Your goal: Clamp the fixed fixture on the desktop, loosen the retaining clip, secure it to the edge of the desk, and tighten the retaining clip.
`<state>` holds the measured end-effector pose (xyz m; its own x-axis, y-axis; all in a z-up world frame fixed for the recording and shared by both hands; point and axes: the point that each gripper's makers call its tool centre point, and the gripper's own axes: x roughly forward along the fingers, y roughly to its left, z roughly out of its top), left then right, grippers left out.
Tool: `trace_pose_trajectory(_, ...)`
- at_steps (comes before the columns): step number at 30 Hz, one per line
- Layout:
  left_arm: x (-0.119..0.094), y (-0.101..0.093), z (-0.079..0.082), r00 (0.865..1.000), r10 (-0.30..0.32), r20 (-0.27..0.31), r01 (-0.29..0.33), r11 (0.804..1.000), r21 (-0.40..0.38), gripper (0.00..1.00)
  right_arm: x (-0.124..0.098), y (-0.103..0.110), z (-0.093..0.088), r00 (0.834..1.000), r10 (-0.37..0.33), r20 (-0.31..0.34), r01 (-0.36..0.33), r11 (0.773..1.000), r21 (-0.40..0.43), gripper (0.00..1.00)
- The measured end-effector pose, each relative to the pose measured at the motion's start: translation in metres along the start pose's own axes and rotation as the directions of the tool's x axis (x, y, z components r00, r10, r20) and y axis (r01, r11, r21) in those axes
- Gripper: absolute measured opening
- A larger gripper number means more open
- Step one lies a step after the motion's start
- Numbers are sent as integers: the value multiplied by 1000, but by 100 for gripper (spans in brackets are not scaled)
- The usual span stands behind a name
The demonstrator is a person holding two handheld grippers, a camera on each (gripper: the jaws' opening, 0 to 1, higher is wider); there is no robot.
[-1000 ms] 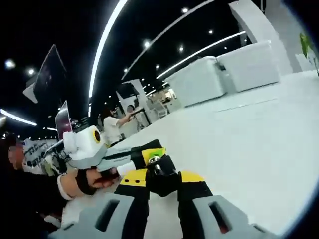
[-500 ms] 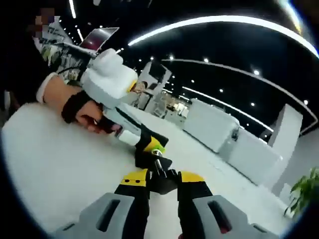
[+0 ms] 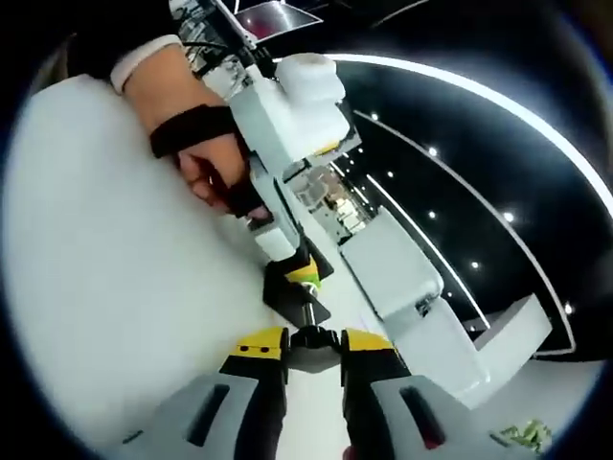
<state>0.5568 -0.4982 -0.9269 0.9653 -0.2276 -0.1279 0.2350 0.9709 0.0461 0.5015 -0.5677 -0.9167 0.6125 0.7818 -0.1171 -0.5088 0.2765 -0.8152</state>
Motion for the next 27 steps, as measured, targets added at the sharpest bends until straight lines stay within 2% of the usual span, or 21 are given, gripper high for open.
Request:
trace_pose_trajectory(1,0,0,0,1000,0,0,0,1000,2,4,-1,-3,3,1000,5,22,-7,996,92,25)
trace_pose_trajectory(2,0,0,0,1000,0,0,0,1000,2,4,-2,-6,7,999,8,53,-20,974,226,28)
trace_pose_trajectory(3,0,0,0,1000,0,0,0,1000,1,4,-5,-13,7,997,-1,79,-28,928,371,33)
trace_pose_trajectory(5,0,0,0,1000,0,0,0,1000,0,4,-4,-27,-3,997,-25,74,-19,842,539,40)
trace_pose_trajectory(6,0,0,0,1000,0,0,0,1000,2,4,-4,-28,-6,996,-24,87,-35,786,617,41)
trace_pose_trajectory(7,0,1,0,1000,-1,0,1,1000,1,4,-3,-26,-12,997,2,83,-61,705,706,41)
trace_pose_trajectory(9,0,1,0,1000,-1,0,1,1000,1,4,1,-23,-16,992,39,119,-121,556,822,40)
trace_pose_trajectory(11,0,1,0,1000,-1,1,1,1000,1,4,2,-25,-14,988,37,153,-153,449,881,40)
trace_pose_trajectory(13,0,1,0,1000,-1,1,1,1000,1,4,6,-30,-23,990,21,140,-137,371,918,36)
trace_pose_trajectory(15,0,1,0,1000,-1,1,1,1000,0,4,9,-24,-38,996,46,75,-86,347,934,26)
trace_pose_trajectory(16,0,1,0,1000,-1,1,1,1000,-1,4,11,-18,-43,995,83,53,-78,342,936,26)
trace_pose_trajectory(17,0,1,0,1000,-2,0,2,1000,-3,4,13,-19,-40,994,83,70,-93,323,942,27)
trace_pose_trajectory(20,0,1,0,1000,-1,2,1,1000,-1,4,14,-15,-34,992,98,85,-112,308,945,22)
trace_pose_trajectory(22,0,1,0,1000,-3,2,3,1000,-2,4,14,-12,-31,989,112,97,-125,269,955,20)
trace_pose_trajectory(24,1,1,0,1000,-3,1,3,1000,-3,4,13,-12,-33,990,115,87,-114,251,961,20)
trace_pose_trajectory(25,1,1,0,1000,-3,1,3,1000,-2,4,13,-11,-31,990,113,89,-117,267,957,19)
trace_pose_trajectory(26,0,1,0,1000,-2,1,2,1000,-4,4,14,-13,-31,990,109,89,-119,310,943,19)
trace_pose_trajectory(27,1,1,0,1000,-2,1,2,1000,-5,4,14,-14,-29,990,102,94,-125,366,922,18)
